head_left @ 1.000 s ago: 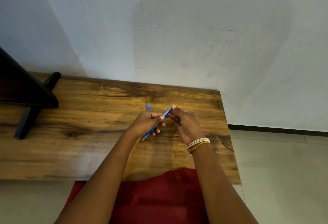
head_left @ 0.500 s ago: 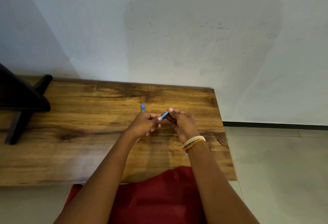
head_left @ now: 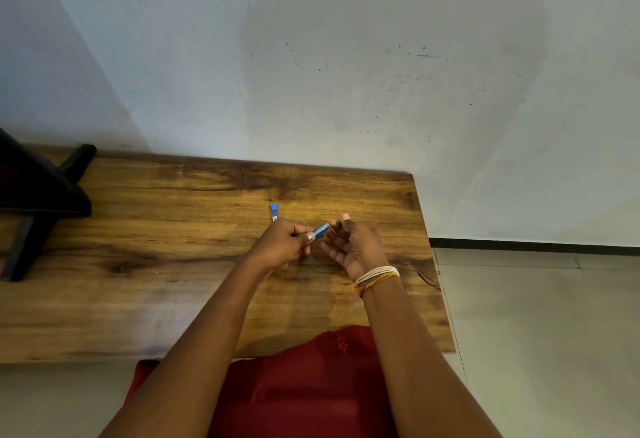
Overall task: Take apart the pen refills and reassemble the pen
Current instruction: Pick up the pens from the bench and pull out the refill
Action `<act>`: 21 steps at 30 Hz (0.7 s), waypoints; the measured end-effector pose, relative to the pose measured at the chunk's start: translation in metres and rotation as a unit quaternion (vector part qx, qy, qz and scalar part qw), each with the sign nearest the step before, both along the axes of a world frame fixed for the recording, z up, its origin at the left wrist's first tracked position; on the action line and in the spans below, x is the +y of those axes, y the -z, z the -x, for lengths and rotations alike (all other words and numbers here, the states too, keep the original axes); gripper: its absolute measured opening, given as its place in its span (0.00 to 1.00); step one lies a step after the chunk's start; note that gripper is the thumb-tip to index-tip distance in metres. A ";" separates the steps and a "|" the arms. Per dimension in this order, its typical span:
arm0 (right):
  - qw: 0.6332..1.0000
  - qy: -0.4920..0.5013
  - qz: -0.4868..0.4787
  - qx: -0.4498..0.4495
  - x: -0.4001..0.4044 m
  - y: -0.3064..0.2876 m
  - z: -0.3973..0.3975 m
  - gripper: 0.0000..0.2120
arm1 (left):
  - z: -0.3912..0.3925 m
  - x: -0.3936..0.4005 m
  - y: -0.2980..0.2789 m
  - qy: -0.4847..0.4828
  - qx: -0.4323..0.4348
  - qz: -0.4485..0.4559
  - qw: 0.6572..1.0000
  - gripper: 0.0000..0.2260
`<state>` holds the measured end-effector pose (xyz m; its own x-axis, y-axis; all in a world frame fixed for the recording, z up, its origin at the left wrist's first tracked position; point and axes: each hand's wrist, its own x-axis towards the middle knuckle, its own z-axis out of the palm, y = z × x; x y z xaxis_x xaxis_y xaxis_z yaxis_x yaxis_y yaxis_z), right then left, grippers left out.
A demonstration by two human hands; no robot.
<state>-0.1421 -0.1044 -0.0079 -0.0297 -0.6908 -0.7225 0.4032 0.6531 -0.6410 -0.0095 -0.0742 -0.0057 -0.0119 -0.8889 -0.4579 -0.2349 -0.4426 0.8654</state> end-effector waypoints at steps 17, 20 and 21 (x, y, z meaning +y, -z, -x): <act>0.927 -0.094 0.081 0.353 -0.013 0.009 0.050 0.08 | 0.020 -0.006 0.008 -0.165 0.098 -0.025 0.981 0.07; 0.903 -0.137 0.088 0.397 -0.011 0.009 0.060 0.07 | 0.027 -0.008 0.013 -0.180 0.037 -0.001 0.983 0.08; 0.900 -0.148 0.084 0.401 -0.011 0.009 0.062 0.07 | 0.030 -0.008 0.014 -0.185 0.018 0.006 0.983 0.07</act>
<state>-0.2037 -0.1152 -0.0173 -0.2910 -0.8522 -0.4349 -0.4091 0.5217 -0.7487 -0.0390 -0.0823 -0.0193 0.2963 -0.8407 -0.4533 -0.0291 -0.4823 0.8755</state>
